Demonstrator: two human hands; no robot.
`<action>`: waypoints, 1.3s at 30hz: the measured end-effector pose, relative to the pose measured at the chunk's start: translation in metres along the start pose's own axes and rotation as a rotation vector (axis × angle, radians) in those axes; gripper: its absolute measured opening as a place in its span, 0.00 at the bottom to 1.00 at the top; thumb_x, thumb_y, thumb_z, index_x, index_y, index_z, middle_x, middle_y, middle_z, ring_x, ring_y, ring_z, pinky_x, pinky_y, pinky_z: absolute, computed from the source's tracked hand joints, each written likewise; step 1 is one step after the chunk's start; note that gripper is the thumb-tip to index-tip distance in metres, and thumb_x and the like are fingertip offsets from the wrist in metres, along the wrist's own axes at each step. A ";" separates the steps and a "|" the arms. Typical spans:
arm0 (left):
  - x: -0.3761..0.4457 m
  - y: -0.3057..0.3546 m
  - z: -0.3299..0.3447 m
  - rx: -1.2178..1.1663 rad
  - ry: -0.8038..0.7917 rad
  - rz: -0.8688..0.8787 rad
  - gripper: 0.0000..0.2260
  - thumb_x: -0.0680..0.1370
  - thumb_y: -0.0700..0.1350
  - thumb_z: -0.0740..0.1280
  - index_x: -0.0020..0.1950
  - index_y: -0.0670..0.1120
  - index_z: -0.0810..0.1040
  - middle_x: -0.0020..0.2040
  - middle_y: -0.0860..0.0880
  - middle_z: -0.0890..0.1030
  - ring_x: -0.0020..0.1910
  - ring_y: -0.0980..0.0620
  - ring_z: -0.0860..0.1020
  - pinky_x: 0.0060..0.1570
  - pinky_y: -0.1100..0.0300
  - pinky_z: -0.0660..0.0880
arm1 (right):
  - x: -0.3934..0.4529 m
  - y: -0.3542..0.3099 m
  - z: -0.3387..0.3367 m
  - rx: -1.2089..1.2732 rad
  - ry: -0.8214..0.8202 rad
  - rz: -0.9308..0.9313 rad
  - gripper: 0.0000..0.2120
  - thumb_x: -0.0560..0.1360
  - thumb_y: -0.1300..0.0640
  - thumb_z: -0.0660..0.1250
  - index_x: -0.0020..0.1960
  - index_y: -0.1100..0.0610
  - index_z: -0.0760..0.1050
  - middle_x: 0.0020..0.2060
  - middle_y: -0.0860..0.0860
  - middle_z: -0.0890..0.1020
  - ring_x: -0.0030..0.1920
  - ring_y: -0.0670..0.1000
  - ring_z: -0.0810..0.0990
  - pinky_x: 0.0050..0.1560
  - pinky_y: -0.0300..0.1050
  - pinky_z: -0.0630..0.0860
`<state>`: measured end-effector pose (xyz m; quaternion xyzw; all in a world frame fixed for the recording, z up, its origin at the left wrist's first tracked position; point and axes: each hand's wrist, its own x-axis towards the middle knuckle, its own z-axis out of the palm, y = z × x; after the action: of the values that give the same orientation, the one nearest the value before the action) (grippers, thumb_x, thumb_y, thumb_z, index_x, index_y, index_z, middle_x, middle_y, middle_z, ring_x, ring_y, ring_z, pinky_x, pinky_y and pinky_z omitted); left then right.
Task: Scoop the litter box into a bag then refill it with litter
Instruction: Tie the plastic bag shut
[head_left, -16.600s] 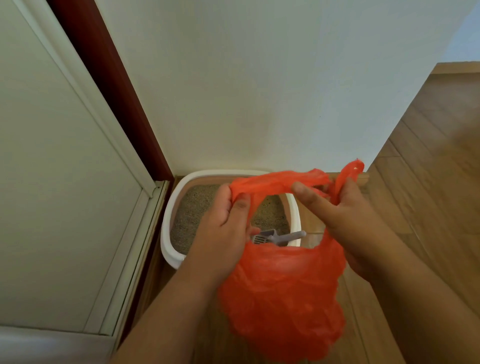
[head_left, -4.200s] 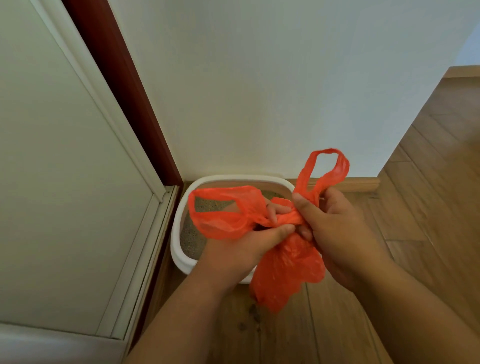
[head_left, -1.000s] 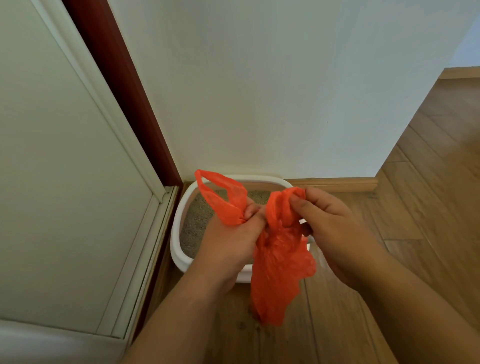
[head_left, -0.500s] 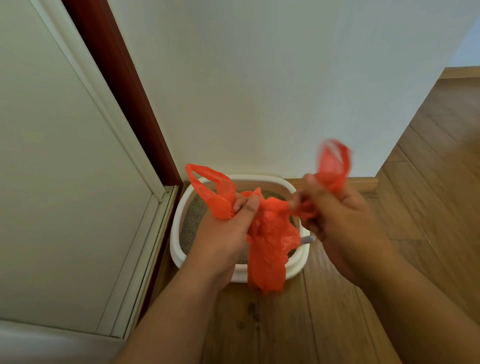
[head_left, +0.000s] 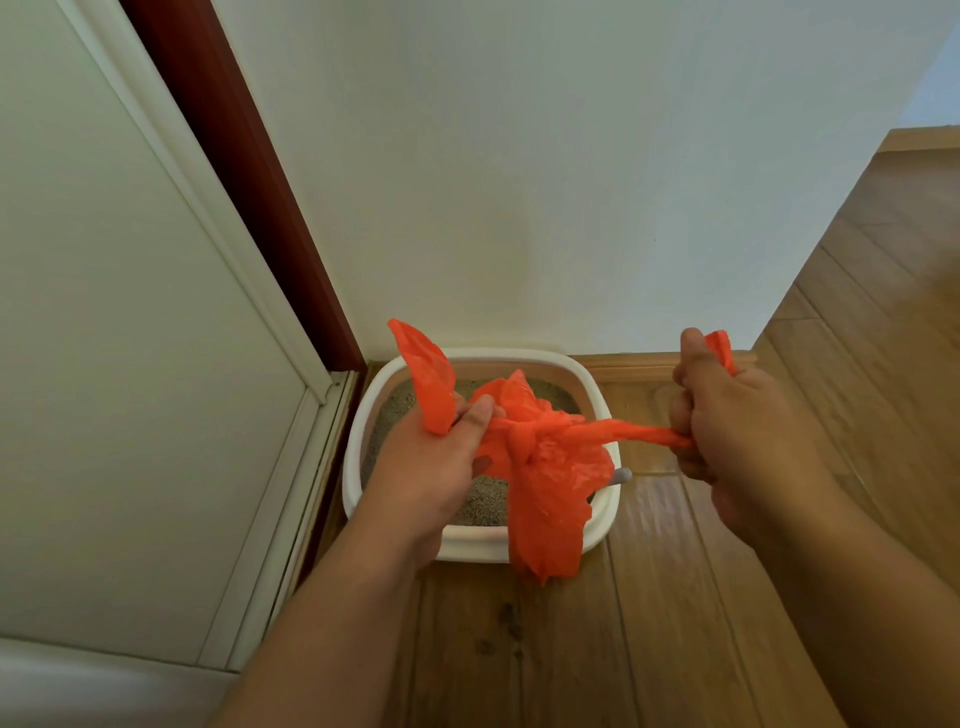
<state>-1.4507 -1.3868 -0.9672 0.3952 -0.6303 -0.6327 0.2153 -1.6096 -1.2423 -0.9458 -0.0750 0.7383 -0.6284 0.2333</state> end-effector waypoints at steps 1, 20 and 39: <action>0.000 0.002 -0.001 -0.014 0.011 -0.003 0.23 0.83 0.48 0.67 0.28 0.60 0.81 0.45 0.49 0.88 0.51 0.48 0.86 0.59 0.42 0.81 | 0.002 -0.001 -0.003 -0.010 0.029 0.011 0.21 0.82 0.38 0.57 0.46 0.56 0.72 0.26 0.50 0.65 0.25 0.48 0.62 0.28 0.45 0.62; -0.006 0.009 0.009 -0.383 -0.020 -0.109 0.13 0.86 0.40 0.62 0.41 0.47 0.71 0.40 0.46 0.86 0.44 0.45 0.87 0.39 0.52 0.84 | -0.030 0.024 0.035 -0.347 -0.445 -0.607 0.38 0.79 0.47 0.68 0.80 0.36 0.49 0.73 0.34 0.64 0.72 0.35 0.64 0.70 0.38 0.68; -0.001 0.005 -0.005 0.106 0.253 0.305 0.19 0.81 0.51 0.69 0.66 0.66 0.66 0.50 0.60 0.78 0.43 0.62 0.82 0.36 0.62 0.79 | -0.022 0.024 0.024 -0.738 -0.387 -0.718 0.21 0.71 0.31 0.63 0.48 0.47 0.81 0.40 0.41 0.79 0.43 0.40 0.77 0.43 0.36 0.75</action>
<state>-1.4476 -1.3901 -0.9616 0.3822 -0.6830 -0.5043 0.3649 -1.5755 -1.2502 -0.9661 -0.5134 0.7812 -0.3425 0.0939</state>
